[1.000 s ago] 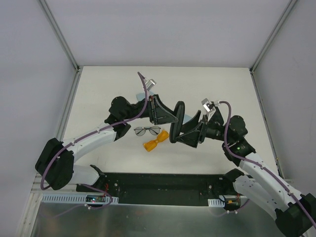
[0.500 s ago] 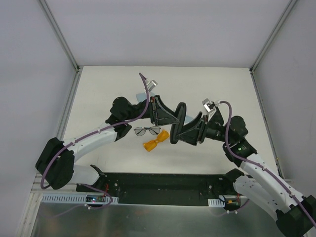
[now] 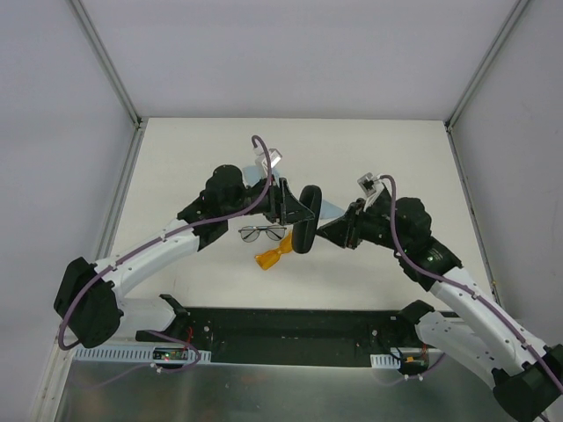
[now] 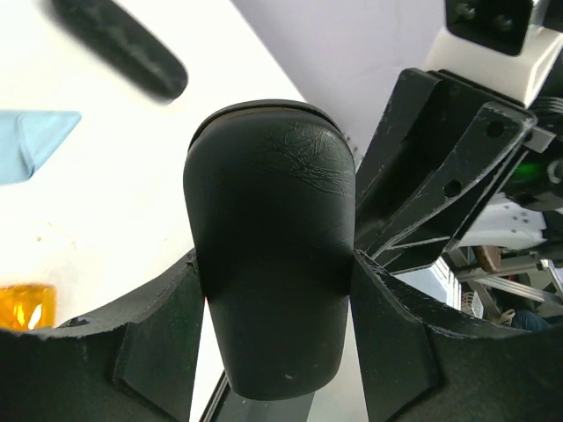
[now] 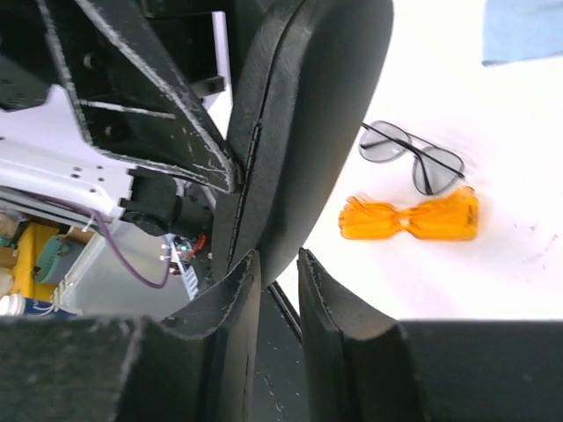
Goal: Organize the sunglasses
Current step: Open the sunglasses case at the center of the board.
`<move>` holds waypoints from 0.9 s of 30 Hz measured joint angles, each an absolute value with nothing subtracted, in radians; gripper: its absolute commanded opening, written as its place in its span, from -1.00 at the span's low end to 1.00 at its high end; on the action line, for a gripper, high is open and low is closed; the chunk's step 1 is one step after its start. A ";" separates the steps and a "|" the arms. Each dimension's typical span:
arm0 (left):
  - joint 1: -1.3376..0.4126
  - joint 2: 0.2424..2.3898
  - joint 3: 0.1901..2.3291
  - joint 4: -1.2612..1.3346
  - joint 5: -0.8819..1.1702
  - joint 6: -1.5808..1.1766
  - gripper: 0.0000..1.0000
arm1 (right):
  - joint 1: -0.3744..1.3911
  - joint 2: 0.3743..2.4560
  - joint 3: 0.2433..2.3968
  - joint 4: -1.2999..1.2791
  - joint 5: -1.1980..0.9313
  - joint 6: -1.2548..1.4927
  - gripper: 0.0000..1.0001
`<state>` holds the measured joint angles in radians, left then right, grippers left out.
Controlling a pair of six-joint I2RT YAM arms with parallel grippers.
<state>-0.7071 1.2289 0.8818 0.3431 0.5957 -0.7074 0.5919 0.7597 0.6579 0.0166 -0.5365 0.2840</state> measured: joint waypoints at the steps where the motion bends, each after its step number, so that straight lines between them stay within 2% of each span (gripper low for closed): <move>1: -0.707 1.233 0.886 0.317 0.585 -0.693 -0.39 | 0.595 0.772 0.661 0.002 -0.521 0.277 -0.06; 3: -0.707 1.243 0.890 0.290 0.575 -0.684 -0.39 | 0.599 0.795 0.663 -0.022 -0.500 0.268 0.51; 4: -0.707 1.250 0.890 0.284 0.574 -0.684 -0.38 | 0.601 0.804 0.662 -0.028 -0.493 0.264 0.68; 6: -0.708 1.252 0.889 0.282 0.575 -0.685 -0.38 | 0.601 0.805 0.654 -0.025 -0.492 0.262 0.89; 8: -0.708 1.250 0.889 0.295 0.584 -0.686 -0.38 | 0.601 0.789 0.638 -0.005 -0.496 0.266 0.96; 12: -0.707 1.235 0.883 0.353 0.635 -0.707 -0.38 | 0.601 0.735 0.608 0.047 -0.543 0.281 0.99; 18: -0.708 1.193 0.845 0.572 0.749 -0.843 -0.37 | 0.601 0.718 0.585 0.241 -0.677 0.381 0.99; 20: -0.709 1.193 0.835 0.657 0.780 -0.900 -0.37 | 0.601 0.720 0.585 0.297 -0.709 0.413 0.92; 24: -0.715 1.190 0.826 0.760 0.817 -0.980 -0.37 | 0.601 0.736 0.585 0.406 -0.762 0.479 0.59; 27: -0.720 1.182 0.818 0.795 0.833 -1.007 -0.37 | 0.601 0.746 0.583 0.489 -0.793 0.540 0.57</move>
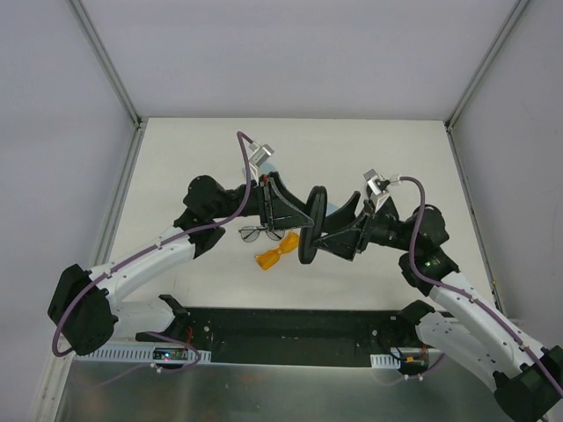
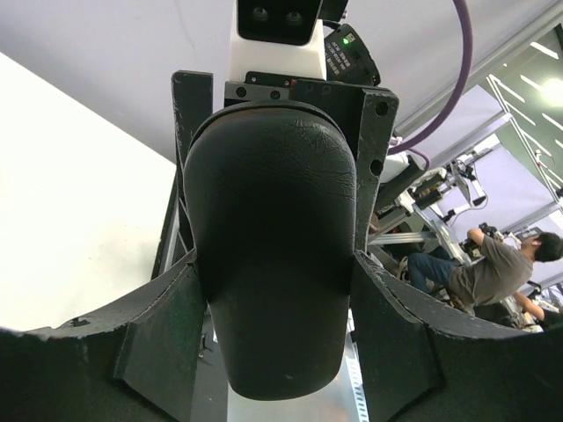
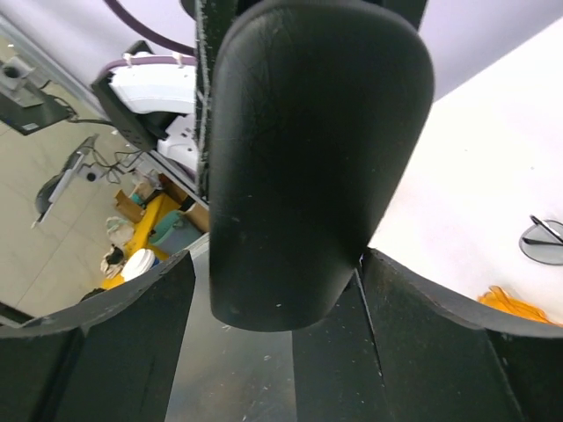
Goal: Organize the sunglasses
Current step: Open the sunglasses case at the center of the board.
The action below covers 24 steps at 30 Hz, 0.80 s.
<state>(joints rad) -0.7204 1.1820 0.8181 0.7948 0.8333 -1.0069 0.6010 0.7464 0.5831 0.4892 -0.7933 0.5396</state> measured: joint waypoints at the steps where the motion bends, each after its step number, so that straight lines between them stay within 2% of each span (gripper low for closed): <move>1: -0.720 1.179 0.818 0.802 0.836 -1.012 -0.37 | 0.601 0.748 0.583 0.512 -0.802 0.556 0.57; 6: -0.721 1.177 0.817 0.836 0.838 -1.038 -0.37 | 0.604 0.767 0.583 0.589 -0.827 0.609 0.48; 9: -0.721 1.177 0.817 0.844 0.838 -1.042 -0.37 | 0.609 0.786 0.583 0.600 -0.831 0.623 0.16; 11: -0.721 1.177 0.816 0.850 0.838 -1.041 -0.38 | 0.612 0.795 0.583 0.601 -0.831 0.631 -0.16; 13: -0.721 1.177 0.814 0.856 0.842 -1.040 -0.38 | 0.614 0.800 0.583 0.598 -0.833 0.640 -0.30; 18: -0.721 1.173 0.813 0.818 0.847 -1.006 -0.40 | 0.617 0.791 0.583 0.551 -0.832 0.616 -0.53; 24: -0.727 1.131 0.834 0.593 0.780 -0.864 -0.45 | 0.625 0.723 0.609 0.305 -0.728 0.499 -0.60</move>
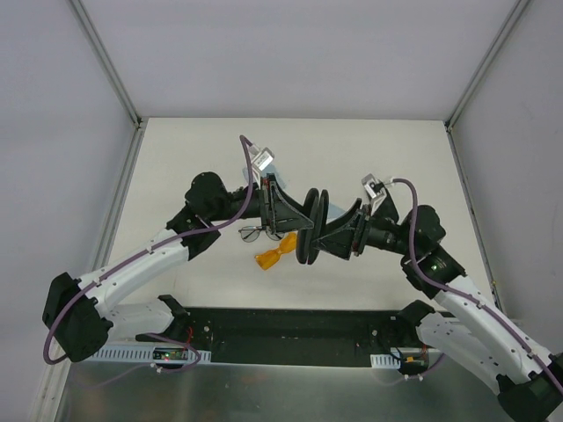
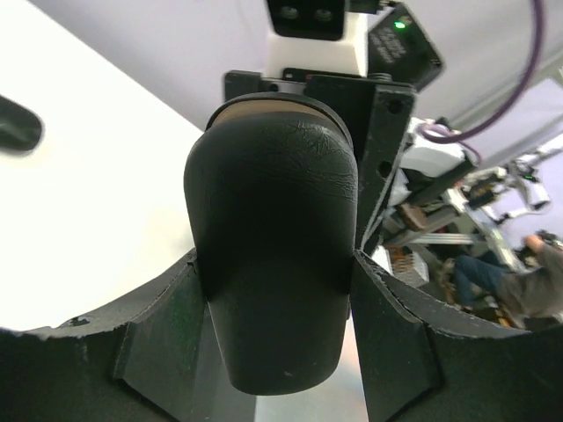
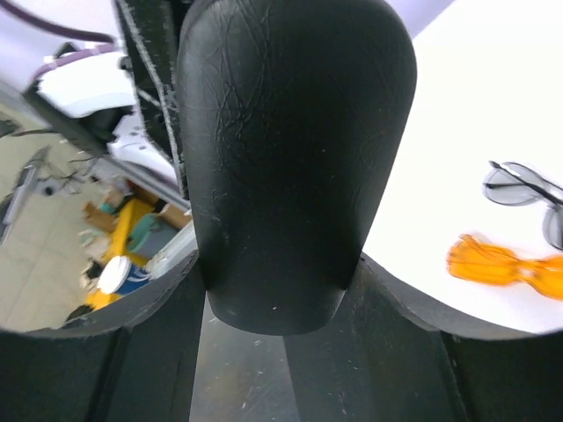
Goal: Organize the sunglasses
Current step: Open the sunglasses case at the center of the board.
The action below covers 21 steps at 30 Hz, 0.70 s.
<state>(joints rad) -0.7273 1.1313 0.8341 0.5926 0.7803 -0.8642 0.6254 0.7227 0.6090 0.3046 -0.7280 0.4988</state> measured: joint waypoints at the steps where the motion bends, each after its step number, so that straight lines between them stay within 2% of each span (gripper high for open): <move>1: -0.728 1.127 0.847 0.545 0.762 -0.837 -0.46 | 0.628 0.710 0.619 0.256 -0.702 0.477 -0.60; 10: -0.756 1.160 0.949 0.227 0.540 -0.652 -0.50 | 0.678 0.731 0.737 -0.095 -0.399 0.314 -0.61; 13: -0.768 1.201 0.962 0.154 0.452 -0.614 -0.52 | 0.704 0.781 0.752 -0.176 -0.266 0.285 -0.52; 14: -0.775 1.218 0.967 0.128 0.419 -0.604 -0.52 | 0.712 0.793 0.753 -0.196 -0.235 0.279 -0.42; 17: -0.799 1.262 0.981 0.068 0.335 -0.580 -0.52 | 0.734 0.829 0.754 -0.253 -0.148 0.263 0.35; 18: -0.802 1.273 0.984 0.056 0.313 -0.578 -0.51 | 0.737 0.834 0.754 -0.263 -0.137 0.260 0.53; 19: -0.807 1.280 0.986 0.049 0.299 -0.577 -0.50 | 0.738 0.839 0.754 -0.271 -0.131 0.255 0.67; 21: -0.815 1.293 0.992 0.035 0.259 -0.567 -0.50 | 0.739 0.836 0.754 -0.271 -0.140 0.248 0.78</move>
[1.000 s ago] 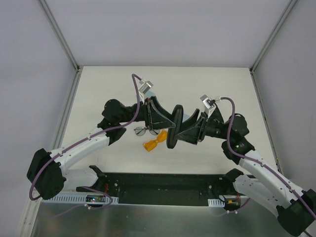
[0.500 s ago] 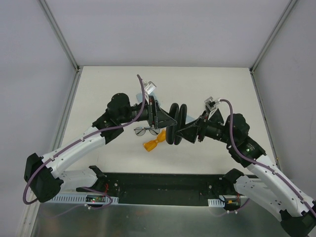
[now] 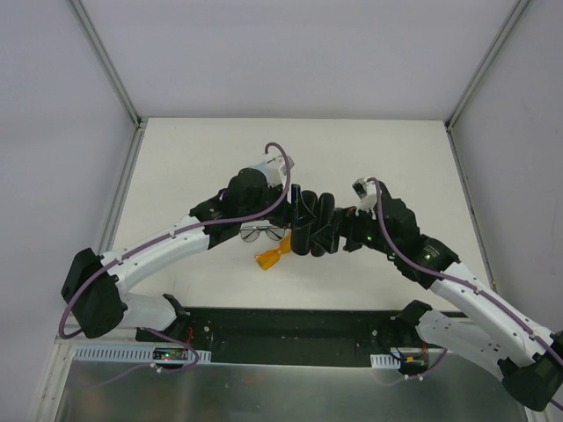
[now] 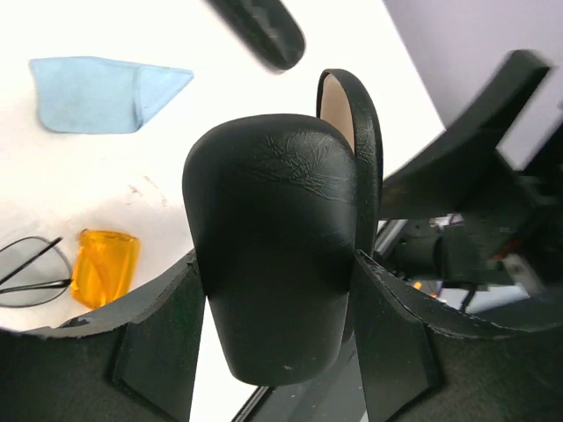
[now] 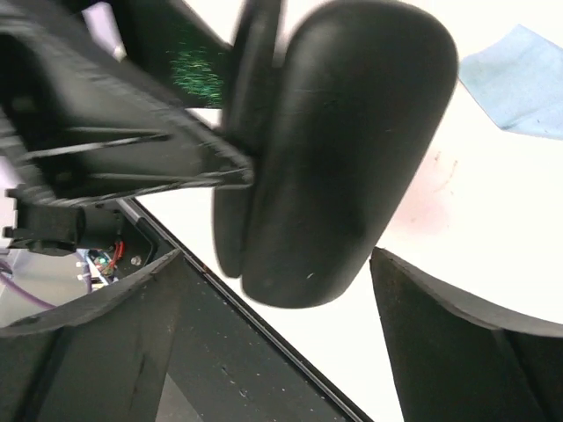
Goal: Organize the sunglasses
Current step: Open the sunglasses case at the center of the board, then pass from the left arm to the right
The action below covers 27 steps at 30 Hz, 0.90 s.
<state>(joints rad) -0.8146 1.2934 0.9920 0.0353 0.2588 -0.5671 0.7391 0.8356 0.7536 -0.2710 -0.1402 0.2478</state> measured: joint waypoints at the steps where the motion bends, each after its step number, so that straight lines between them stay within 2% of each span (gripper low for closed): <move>1: -0.817 1.298 0.992 0.028 0.248 -0.564 -0.50 | 0.740 0.827 0.754 -0.266 -0.144 0.245 0.82; 7: -0.816 1.311 0.992 -0.014 0.192 -0.530 -0.49 | 0.625 0.687 0.730 -0.208 -0.264 0.255 0.87; 12: -0.816 1.290 0.992 -0.012 0.254 -0.529 -0.48 | 0.496 0.651 0.690 -0.159 -0.378 0.280 0.84; 17: -0.816 1.184 0.977 0.022 0.339 -0.534 -0.48 | 0.385 0.622 0.558 -0.044 -0.563 0.360 0.84; 23: -0.809 1.098 0.962 0.110 0.464 -0.567 -0.46 | 0.356 0.564 0.459 0.224 -0.746 0.504 0.63; 27: -0.810 1.091 0.942 0.167 0.546 -0.601 -0.46 | 0.357 0.553 0.405 0.496 -0.839 0.653 0.39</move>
